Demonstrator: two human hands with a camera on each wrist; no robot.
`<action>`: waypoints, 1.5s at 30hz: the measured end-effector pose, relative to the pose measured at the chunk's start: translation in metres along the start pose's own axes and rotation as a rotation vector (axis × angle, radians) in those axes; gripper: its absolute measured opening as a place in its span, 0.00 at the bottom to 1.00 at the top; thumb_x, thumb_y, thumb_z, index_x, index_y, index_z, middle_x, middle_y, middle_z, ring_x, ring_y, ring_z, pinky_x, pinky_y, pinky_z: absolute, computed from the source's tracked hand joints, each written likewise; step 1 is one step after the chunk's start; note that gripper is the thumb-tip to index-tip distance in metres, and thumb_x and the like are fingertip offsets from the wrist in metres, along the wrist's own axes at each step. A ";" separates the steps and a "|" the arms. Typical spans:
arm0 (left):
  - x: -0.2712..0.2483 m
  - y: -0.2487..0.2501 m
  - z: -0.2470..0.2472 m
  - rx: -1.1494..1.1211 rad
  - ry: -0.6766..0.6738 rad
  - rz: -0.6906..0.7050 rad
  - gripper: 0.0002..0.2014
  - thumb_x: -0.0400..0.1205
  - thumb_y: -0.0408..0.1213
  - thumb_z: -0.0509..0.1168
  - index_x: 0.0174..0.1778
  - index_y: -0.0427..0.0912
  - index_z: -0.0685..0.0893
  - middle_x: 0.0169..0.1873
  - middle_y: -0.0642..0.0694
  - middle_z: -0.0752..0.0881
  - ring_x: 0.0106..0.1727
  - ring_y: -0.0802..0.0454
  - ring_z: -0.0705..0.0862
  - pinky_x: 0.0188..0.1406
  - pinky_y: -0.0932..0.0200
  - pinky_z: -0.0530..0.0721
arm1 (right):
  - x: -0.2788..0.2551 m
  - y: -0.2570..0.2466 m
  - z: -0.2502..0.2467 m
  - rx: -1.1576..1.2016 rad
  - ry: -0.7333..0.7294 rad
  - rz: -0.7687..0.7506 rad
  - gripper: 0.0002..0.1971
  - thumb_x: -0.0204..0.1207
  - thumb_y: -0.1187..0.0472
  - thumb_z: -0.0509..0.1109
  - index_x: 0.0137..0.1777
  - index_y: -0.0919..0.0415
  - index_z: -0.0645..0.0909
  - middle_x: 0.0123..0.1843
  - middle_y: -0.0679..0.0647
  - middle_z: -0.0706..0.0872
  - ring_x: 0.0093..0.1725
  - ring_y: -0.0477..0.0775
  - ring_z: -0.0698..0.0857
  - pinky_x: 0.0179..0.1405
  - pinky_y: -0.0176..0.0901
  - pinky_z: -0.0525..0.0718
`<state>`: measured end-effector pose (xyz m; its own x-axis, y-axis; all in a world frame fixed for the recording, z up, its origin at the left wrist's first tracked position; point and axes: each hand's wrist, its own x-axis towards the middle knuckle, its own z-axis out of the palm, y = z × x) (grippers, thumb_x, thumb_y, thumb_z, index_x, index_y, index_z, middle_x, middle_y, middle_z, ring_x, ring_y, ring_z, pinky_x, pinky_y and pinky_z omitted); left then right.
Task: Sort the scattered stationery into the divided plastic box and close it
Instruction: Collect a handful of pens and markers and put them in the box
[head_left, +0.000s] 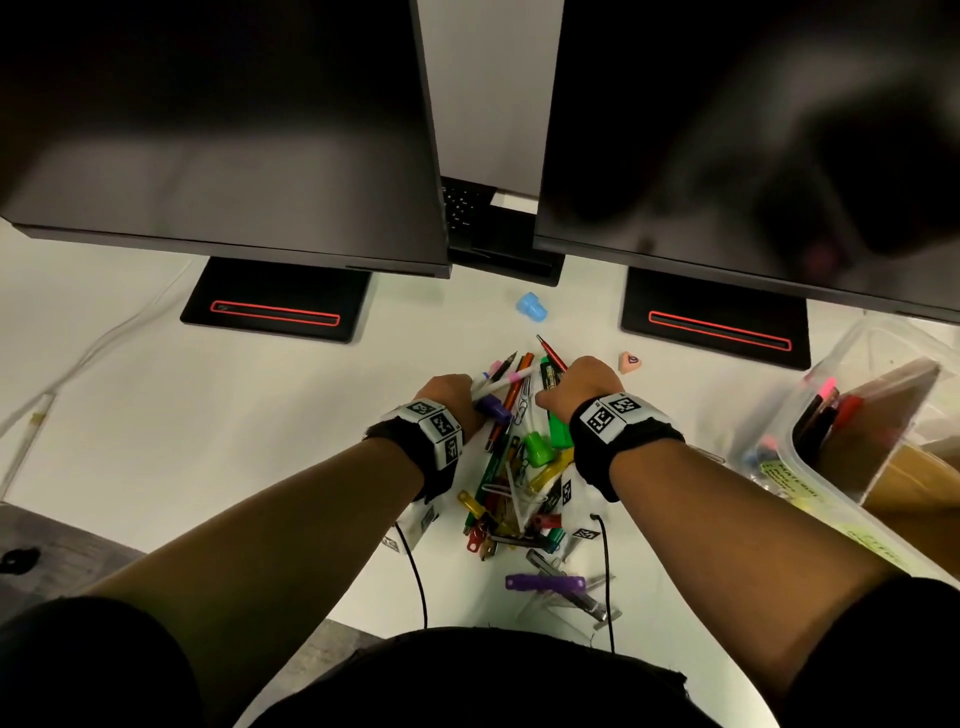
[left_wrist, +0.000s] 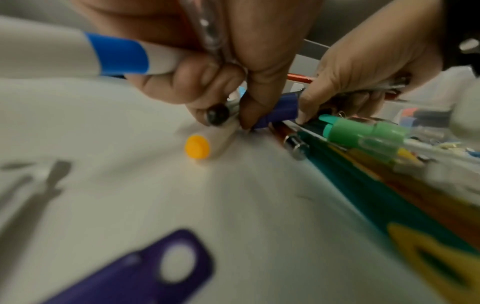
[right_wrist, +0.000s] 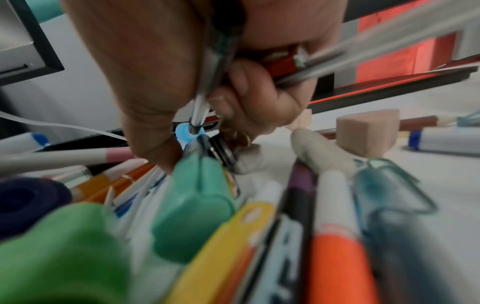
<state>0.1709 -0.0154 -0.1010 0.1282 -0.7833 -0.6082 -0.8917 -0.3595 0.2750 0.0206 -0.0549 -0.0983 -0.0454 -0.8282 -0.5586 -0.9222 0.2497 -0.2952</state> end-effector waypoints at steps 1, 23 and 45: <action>-0.001 0.000 -0.001 -0.001 0.012 0.001 0.14 0.81 0.44 0.63 0.57 0.39 0.81 0.54 0.40 0.86 0.48 0.44 0.82 0.44 0.59 0.76 | -0.001 0.004 -0.001 -0.005 0.001 -0.005 0.15 0.69 0.53 0.75 0.45 0.64 0.77 0.49 0.61 0.84 0.48 0.61 0.83 0.42 0.45 0.79; -0.047 0.081 -0.058 -0.261 0.056 0.153 0.19 0.84 0.46 0.58 0.26 0.44 0.72 0.24 0.47 0.75 0.25 0.52 0.72 0.27 0.60 0.69 | -0.068 0.056 -0.101 0.980 0.015 -0.001 0.08 0.80 0.64 0.63 0.49 0.71 0.76 0.35 0.62 0.83 0.10 0.41 0.76 0.08 0.27 0.68; -0.097 0.250 -0.003 -0.578 -0.248 0.408 0.05 0.84 0.35 0.62 0.47 0.37 0.79 0.32 0.41 0.84 0.23 0.55 0.87 0.34 0.55 0.88 | -0.072 0.198 -0.143 0.931 0.314 0.196 0.11 0.72 0.66 0.69 0.48 0.75 0.83 0.43 0.70 0.86 0.48 0.68 0.87 0.59 0.63 0.84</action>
<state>-0.0629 -0.0304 0.0290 -0.3267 -0.7988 -0.5052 -0.4688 -0.3272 0.8205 -0.2137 -0.0177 -0.0060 -0.3880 -0.7916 -0.4721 -0.2257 0.5782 -0.7840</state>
